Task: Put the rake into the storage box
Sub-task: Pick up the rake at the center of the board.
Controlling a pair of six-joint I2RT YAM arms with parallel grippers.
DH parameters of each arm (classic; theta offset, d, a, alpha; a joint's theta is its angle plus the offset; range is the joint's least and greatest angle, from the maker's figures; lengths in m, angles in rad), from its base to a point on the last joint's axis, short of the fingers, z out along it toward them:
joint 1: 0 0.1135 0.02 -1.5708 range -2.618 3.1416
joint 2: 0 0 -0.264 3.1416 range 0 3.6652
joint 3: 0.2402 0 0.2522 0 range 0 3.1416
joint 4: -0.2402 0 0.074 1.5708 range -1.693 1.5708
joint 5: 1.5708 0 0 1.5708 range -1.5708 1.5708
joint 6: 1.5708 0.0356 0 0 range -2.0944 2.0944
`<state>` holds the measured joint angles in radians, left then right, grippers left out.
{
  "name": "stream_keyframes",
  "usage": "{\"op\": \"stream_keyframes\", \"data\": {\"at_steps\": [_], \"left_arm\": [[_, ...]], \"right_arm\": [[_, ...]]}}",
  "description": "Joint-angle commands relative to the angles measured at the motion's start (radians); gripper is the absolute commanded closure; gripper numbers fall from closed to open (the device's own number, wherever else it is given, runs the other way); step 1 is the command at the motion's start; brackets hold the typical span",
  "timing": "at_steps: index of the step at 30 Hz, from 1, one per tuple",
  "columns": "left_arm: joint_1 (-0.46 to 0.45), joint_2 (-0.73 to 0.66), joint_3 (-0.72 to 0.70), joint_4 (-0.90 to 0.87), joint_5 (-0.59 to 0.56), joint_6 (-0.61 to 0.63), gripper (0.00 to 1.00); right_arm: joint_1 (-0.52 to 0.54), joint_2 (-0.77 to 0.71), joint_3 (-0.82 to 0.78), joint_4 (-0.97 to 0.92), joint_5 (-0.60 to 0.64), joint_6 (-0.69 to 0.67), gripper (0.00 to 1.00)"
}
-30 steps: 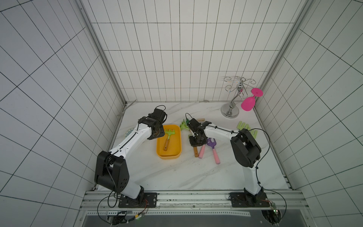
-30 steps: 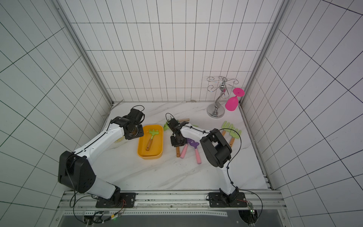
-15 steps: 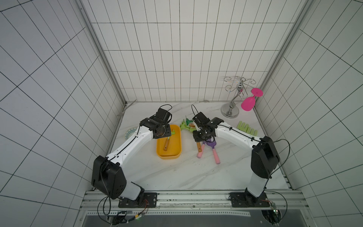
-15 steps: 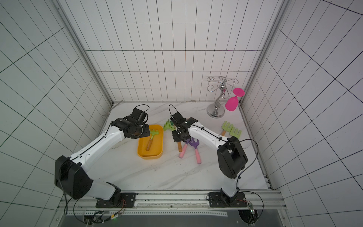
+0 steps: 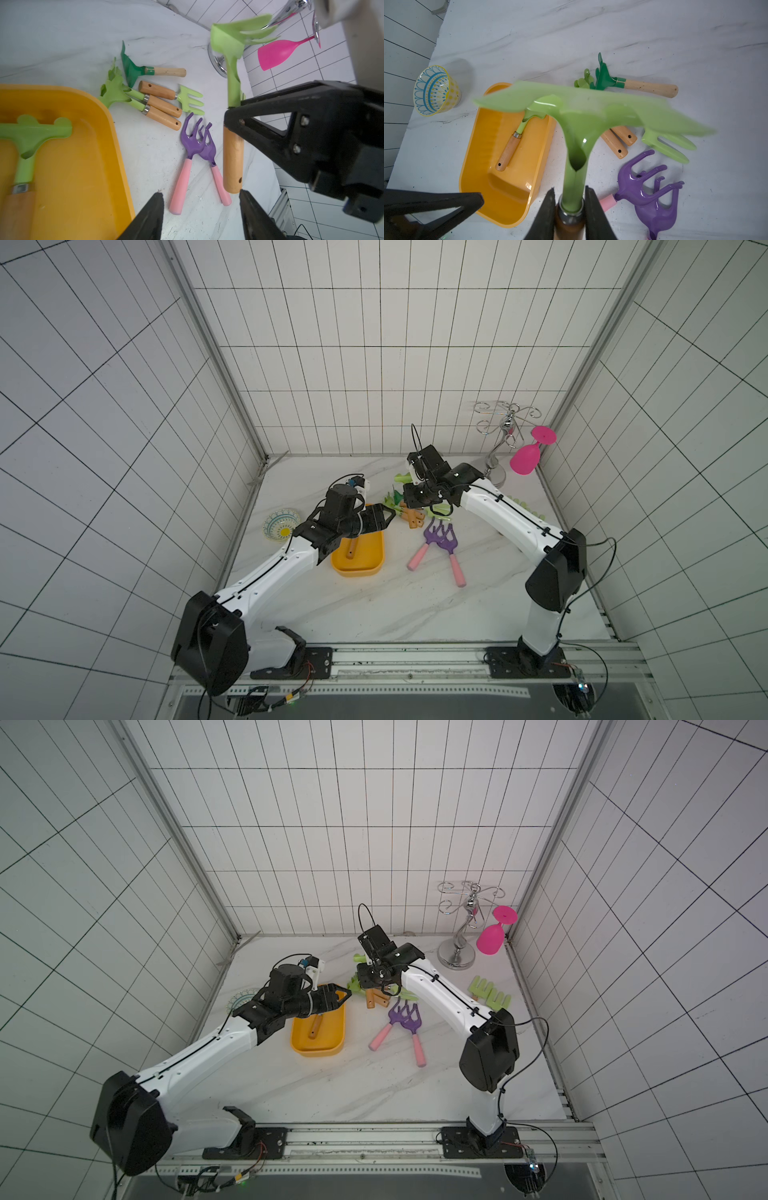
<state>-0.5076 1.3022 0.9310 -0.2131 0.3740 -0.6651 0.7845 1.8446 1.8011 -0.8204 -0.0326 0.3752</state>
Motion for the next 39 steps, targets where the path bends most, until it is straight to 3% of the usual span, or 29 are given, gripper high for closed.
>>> {"op": "stream_keyframes", "data": {"at_steps": [1,21,30,39], "left_arm": [[-0.017,0.035,-0.030,0.208,0.116,-0.042,0.41],[-0.062,0.211,-0.003,0.333,0.180,-0.042,0.50],[-0.063,0.205,-0.004,0.340,0.194,-0.044,0.73],[-0.050,0.145,-0.025,0.310,0.177,-0.033,0.82]], "right_arm": [[-0.014,0.007,0.051,-0.025,-0.010,0.019,0.85],[-0.020,-0.070,-0.019,0.013,-0.030,0.087,0.85],[-0.021,-0.082,-0.039,0.033,-0.052,0.091,0.83],[-0.020,-0.097,-0.079,0.059,-0.071,0.090,0.81]]}}
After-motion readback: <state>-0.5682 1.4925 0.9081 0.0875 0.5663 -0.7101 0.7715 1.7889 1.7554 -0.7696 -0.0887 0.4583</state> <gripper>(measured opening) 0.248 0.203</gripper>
